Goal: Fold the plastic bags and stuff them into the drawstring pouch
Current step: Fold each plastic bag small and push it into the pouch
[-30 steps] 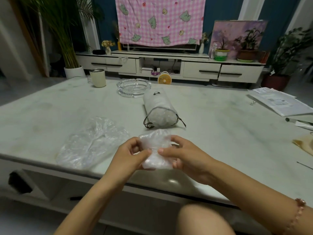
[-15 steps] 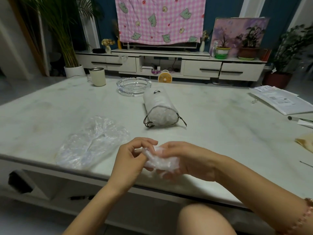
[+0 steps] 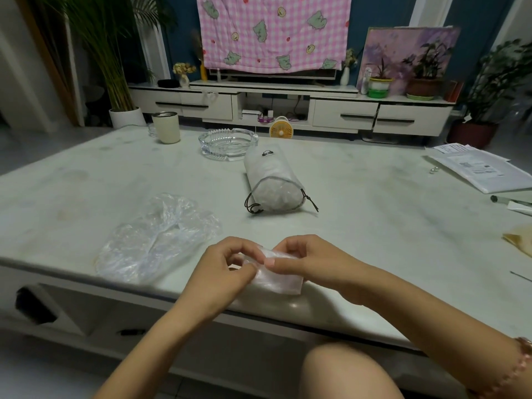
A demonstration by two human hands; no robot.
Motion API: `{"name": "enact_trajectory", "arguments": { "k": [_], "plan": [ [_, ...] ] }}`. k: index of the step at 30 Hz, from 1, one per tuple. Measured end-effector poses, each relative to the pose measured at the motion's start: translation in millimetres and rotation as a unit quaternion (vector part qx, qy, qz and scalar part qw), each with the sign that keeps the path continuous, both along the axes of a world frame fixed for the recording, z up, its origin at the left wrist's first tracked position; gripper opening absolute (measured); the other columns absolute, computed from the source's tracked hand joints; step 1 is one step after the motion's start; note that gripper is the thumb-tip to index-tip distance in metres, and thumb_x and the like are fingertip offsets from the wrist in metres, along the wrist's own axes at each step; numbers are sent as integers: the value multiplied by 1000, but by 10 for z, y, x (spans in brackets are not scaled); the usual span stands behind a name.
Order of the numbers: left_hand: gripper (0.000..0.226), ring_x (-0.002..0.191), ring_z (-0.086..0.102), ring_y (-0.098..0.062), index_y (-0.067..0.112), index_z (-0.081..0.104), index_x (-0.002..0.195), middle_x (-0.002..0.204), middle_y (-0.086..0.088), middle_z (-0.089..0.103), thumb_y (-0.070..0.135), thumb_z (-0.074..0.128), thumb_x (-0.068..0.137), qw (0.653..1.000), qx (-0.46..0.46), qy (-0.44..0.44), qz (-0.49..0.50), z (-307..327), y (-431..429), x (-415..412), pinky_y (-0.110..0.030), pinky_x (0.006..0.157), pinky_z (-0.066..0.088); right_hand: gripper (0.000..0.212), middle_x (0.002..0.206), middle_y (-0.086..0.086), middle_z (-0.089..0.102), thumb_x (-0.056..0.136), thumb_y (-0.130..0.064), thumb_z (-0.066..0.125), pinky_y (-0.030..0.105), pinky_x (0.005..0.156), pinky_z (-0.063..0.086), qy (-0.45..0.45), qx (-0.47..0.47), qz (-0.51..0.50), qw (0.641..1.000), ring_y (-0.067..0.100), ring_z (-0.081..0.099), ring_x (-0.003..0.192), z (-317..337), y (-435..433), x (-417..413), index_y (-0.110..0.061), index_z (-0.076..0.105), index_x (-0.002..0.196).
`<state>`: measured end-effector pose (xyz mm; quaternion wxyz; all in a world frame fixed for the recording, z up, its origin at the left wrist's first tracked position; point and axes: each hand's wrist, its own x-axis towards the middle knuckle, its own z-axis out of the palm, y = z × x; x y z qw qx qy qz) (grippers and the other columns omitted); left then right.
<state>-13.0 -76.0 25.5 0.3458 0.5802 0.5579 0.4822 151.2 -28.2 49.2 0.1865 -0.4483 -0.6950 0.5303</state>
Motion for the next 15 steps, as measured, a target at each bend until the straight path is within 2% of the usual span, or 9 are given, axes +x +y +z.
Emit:
{"name": "enact_trajectory", "arguments": {
  "k": [2, 4, 8, 11, 13, 15],
  "plan": [
    [35, 73, 63, -12, 24, 70, 65, 91, 13, 70, -6, 59, 78, 1000, -3, -6, -7, 13, 12, -24, -17, 69, 49, 15, 76, 2, 58, 84, -18, 69, 21, 63, 37, -43, 52, 21, 997, 11, 50, 70, 2, 4, 11, -5, 66, 91],
    [38, 71, 65, -11, 19, 70, 66, 89, 11, 72, -13, 57, 79, 999, -7, -32, -3, 36, 19, -25, -16, 67, 50, 6, 73, 2, 58, 82, -11, 70, 21, 62, 37, -57, 57, 44, 996, 11, 49, 67, 4, 5, 31, -8, 66, 85],
    [24, 74, 69, -12, 12, 71, 75, 84, 4, 74, -9, 62, 80, 998, -15, -59, 7, 26, 58, -39, -18, 71, 53, 11, 75, 1, 58, 76, -4, 73, 18, 67, 40, -34, 29, 75, 996, 11, 50, 70, 20, 11, 64, -11, 67, 82],
    [7, 76, 68, -15, 14, 74, 71, 81, -2, 73, 9, 69, 71, 993, -54, -101, -16, -35, 84, -24, -23, 72, 55, 25, 82, 9, 59, 68, -11, 75, 23, 75, 40, 22, 12, 54, 998, 14, 52, 79, -45, 37, 79, -1, 69, 91],
    [9, 73, 67, -19, 12, 73, 66, 76, -9, 71, 13, 65, 66, 986, -88, -140, -16, -74, 103, 27, -22, 67, 55, 34, 88, 12, 65, 66, -17, 72, 26, 79, 43, 80, -11, 20, 997, 15, 57, 81, -97, 53, 74, -1, 70, 96],
    [12, 69, 65, -22, 5, 71, 72, 73, -13, 68, 11, 63, 80, 973, -108, -202, -21, -77, 121, 83, -21, 61, 53, 29, 88, 11, 67, 70, -15, 76, 28, 80, 45, 121, -21, -24, 992, 15, 59, 81, -153, 76, 50, -2, 70, 95]
  ]
}}
